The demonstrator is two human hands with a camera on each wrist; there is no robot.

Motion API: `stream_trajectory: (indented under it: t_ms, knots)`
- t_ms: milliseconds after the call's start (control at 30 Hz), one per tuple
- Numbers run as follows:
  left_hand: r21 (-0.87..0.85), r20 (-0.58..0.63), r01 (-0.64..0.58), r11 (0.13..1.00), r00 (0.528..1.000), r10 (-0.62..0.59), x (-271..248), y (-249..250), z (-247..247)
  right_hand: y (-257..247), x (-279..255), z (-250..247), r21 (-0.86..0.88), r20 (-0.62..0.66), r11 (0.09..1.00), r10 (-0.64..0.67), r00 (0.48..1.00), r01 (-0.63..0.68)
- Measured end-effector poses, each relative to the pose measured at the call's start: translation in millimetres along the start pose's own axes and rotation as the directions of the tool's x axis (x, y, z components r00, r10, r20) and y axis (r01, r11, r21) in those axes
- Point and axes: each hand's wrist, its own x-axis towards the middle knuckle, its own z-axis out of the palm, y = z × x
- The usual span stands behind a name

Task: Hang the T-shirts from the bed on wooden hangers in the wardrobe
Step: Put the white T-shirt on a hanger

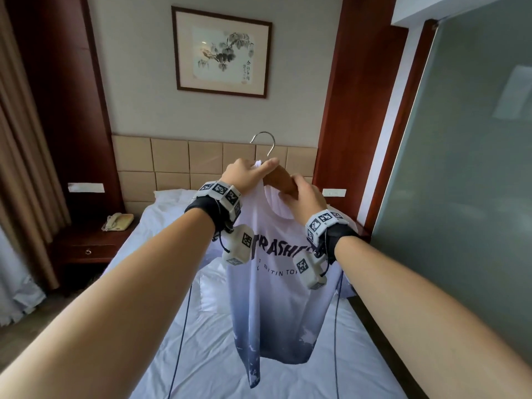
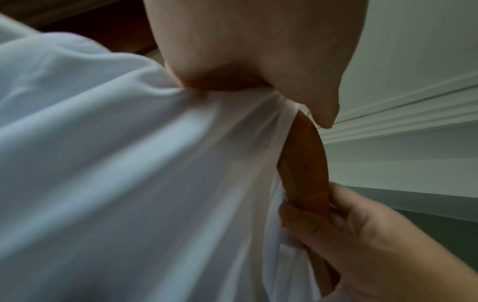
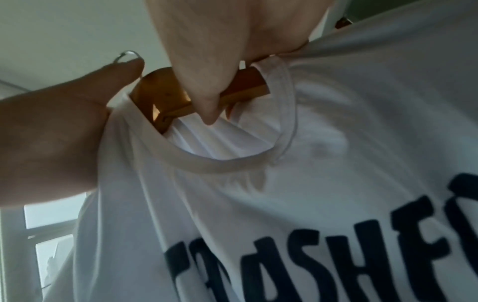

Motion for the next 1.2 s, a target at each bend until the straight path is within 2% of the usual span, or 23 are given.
stream_trajectory:
  t_ms: [200,401,634,768,868,1001,1101,1202]
  knots:
    - [0.164,0.004,0.057,0.985,0.998,-0.059,-27,22,23,27,-12,-21,0.024,-0.124,0.999,0.044,0.991,-0.041]
    - [0.229,-0.032,0.116,0.967,0.993,-0.112,-50,26,53,45,-33,-45,-0.005,-0.081,0.988,0.15,0.985,-0.151]
    - [0.24,-0.086,0.199,0.95,0.979,-0.184,-85,30,64,61,-58,-71,0.112,-0.05,0.968,0.231,0.972,-0.225]
    - [0.292,-0.177,0.278,0.915,0.956,-0.234,-104,30,65,68,-68,-78,0.136,-0.059,0.955,0.274,0.96,-0.264]
    - [0.333,-0.222,0.35,0.876,0.931,-0.288,-119,36,63,76,-72,-80,0.156,-0.069,0.924,0.363,0.929,-0.349]
    - [0.237,-0.307,0.433,0.87,0.883,-0.356,-133,30,62,88,-79,-83,0.251,-0.032,0.861,0.463,0.886,-0.441]
    - [0.071,-0.358,0.436,0.897,0.851,-0.385,-142,19,61,93,-84,-78,0.298,0.021,0.829,0.489,0.872,-0.473]
    - [-0.157,-0.409,0.438,0.885,0.787,-0.462,-158,3,63,96,-92,-71,0.33,0.049,0.803,0.511,0.858,-0.497]
